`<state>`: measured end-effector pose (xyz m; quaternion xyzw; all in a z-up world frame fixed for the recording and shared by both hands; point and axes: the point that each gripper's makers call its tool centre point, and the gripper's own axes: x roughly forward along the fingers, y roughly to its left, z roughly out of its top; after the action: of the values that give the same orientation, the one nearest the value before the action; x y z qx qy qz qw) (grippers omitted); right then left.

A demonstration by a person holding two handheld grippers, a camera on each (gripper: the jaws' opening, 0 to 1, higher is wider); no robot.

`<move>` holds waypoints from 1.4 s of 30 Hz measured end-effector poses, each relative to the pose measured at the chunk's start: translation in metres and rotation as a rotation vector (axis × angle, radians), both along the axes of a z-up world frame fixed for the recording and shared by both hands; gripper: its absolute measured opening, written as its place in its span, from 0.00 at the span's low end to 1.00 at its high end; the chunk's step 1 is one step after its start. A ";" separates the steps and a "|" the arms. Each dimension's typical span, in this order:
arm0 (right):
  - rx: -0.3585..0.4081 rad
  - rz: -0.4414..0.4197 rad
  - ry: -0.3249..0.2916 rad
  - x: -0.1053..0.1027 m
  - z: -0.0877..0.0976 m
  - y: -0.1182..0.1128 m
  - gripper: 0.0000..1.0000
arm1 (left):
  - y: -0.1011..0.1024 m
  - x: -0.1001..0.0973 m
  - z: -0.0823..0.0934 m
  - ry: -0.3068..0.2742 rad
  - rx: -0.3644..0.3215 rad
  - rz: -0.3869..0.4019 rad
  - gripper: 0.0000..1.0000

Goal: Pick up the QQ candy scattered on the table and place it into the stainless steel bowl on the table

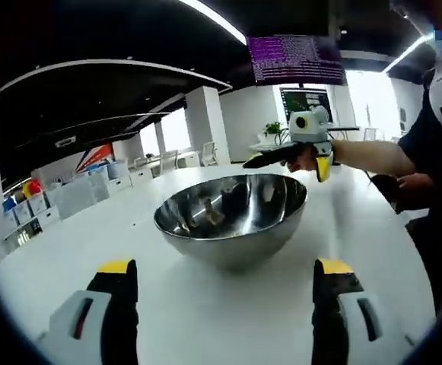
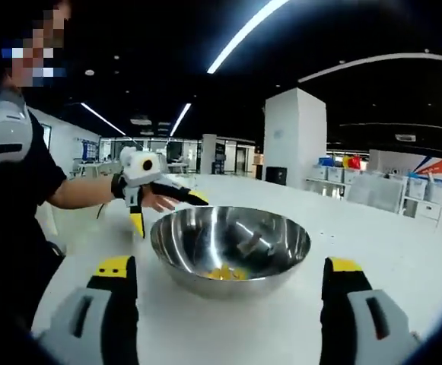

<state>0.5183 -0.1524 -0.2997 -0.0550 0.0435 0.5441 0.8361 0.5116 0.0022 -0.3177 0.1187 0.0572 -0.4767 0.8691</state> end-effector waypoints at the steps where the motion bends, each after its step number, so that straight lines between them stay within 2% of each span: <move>1: 0.003 0.013 0.012 0.001 -0.004 0.002 0.97 | -0.004 0.005 -0.001 0.028 -0.042 -0.012 0.95; 3: 0.010 0.051 0.019 0.001 -0.011 0.006 0.97 | -0.010 0.011 -0.004 0.032 -0.051 -0.044 0.95; 5: 0.028 0.083 0.043 0.000 -0.014 0.011 0.97 | -0.021 0.007 -0.005 0.018 -0.055 -0.115 0.95; 6: 0.035 0.089 0.046 0.002 -0.014 0.014 0.97 | -0.025 0.007 -0.007 0.036 -0.060 -0.134 0.95; 7: 0.032 0.090 0.041 0.006 -0.015 0.017 0.97 | -0.026 0.011 -0.009 0.042 -0.061 -0.128 0.95; 9: -0.023 0.113 -0.003 0.006 -0.024 0.023 0.97 | -0.030 0.018 -0.010 0.042 -0.058 -0.125 0.95; 13: 0.005 0.154 0.038 0.008 -0.028 0.033 0.97 | -0.042 0.020 -0.008 0.020 -0.075 -0.185 0.95; 16: 0.031 0.165 0.017 0.011 -0.023 0.038 0.97 | -0.049 0.018 -0.006 0.004 -0.092 -0.224 0.96; 17: 0.032 0.177 0.002 0.011 -0.021 0.041 0.97 | -0.049 0.020 -0.006 0.005 -0.091 -0.223 0.96; 22: 0.036 0.177 0.013 0.013 -0.021 0.040 0.96 | -0.049 0.021 -0.005 -0.003 -0.105 -0.223 0.95; 28: 0.016 0.176 -0.004 0.004 -0.015 0.042 0.95 | -0.046 0.016 -0.007 0.024 -0.054 -0.216 0.94; 29: 0.018 0.175 -0.010 0.002 -0.013 0.043 0.95 | -0.045 0.015 -0.004 0.025 -0.055 -0.216 0.94; 32: 0.074 0.174 0.004 -0.002 -0.001 0.041 0.95 | -0.044 0.009 0.010 0.017 -0.123 -0.228 0.94; 36: 0.061 0.170 -0.042 -0.009 0.014 0.041 0.95 | -0.046 0.003 0.022 -0.019 -0.104 -0.230 0.94; 42: 0.115 0.161 -0.065 0.006 0.060 0.035 0.95 | -0.049 0.009 0.068 -0.043 -0.141 -0.246 0.94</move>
<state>0.5243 -0.1173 -0.2401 -0.0281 -0.0195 0.6092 0.7923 0.5205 -0.0471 -0.2498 0.0739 -0.0101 -0.5799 0.8113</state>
